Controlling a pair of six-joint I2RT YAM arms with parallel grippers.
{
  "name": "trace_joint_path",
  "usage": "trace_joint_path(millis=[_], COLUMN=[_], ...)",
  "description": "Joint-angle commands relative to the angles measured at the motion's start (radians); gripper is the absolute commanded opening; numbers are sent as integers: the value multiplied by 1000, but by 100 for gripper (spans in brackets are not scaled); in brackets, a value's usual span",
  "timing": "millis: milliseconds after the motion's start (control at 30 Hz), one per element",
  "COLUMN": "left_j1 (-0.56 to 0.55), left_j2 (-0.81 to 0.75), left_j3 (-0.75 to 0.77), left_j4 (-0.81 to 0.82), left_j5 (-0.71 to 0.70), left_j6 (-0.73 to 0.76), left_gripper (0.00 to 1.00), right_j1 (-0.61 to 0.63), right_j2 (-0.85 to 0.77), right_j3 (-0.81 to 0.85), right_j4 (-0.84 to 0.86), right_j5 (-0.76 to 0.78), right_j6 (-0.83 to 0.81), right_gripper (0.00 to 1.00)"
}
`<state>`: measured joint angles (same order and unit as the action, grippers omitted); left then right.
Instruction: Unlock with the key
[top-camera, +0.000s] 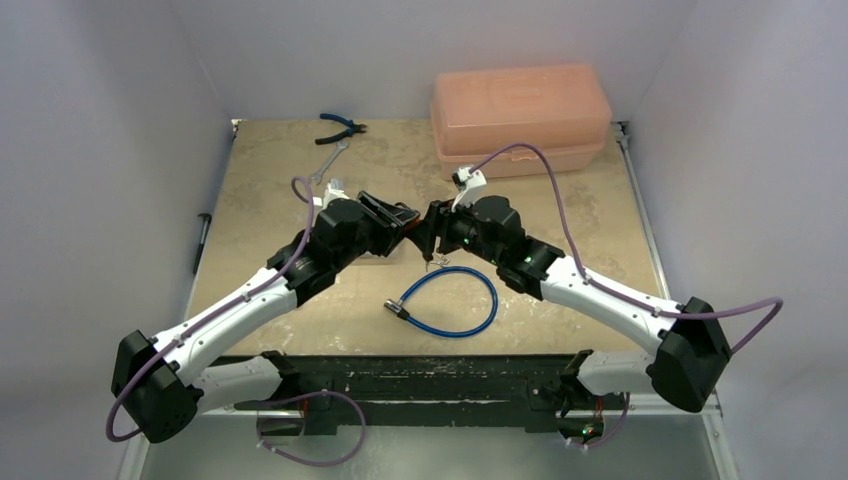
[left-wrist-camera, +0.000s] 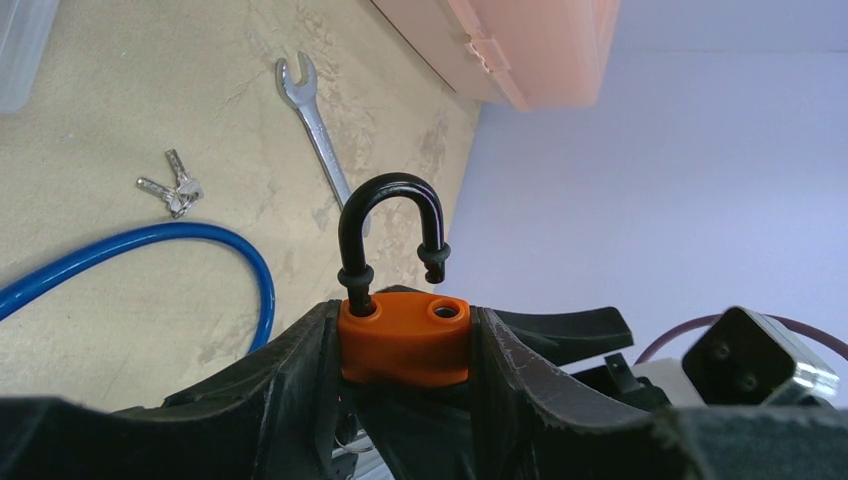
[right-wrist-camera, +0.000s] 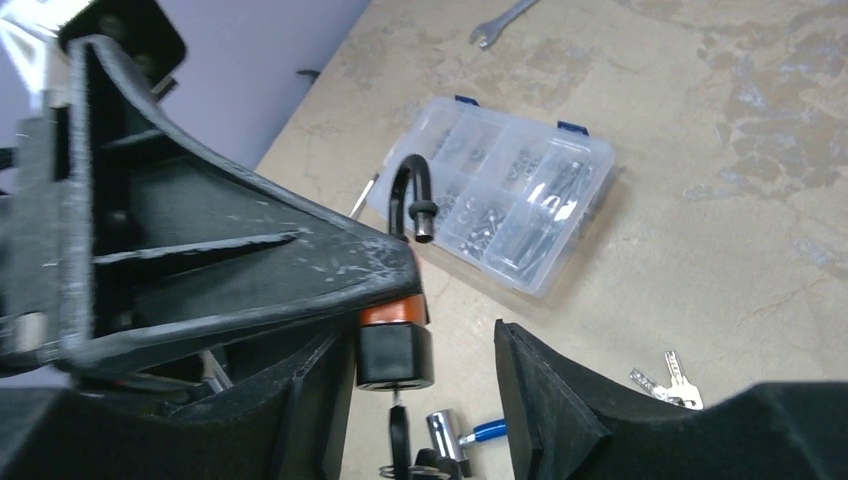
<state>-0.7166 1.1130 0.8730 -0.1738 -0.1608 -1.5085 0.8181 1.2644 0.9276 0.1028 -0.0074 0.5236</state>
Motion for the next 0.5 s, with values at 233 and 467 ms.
trace_joint_path(millis=[233,467], left_j1=[-1,0], left_j2=[-28,-31], left_j3=[53,24], left_j4=[90,150], left_j5=[7,32], left_j6=[-17,-9], left_gripper=[0,1], right_j1=[4,4], right_j2=[29,49], right_j3=[43,53], right_j4=[66,69], right_j5=[86,81], right_j6=[-7,9], right_gripper=[51,11])
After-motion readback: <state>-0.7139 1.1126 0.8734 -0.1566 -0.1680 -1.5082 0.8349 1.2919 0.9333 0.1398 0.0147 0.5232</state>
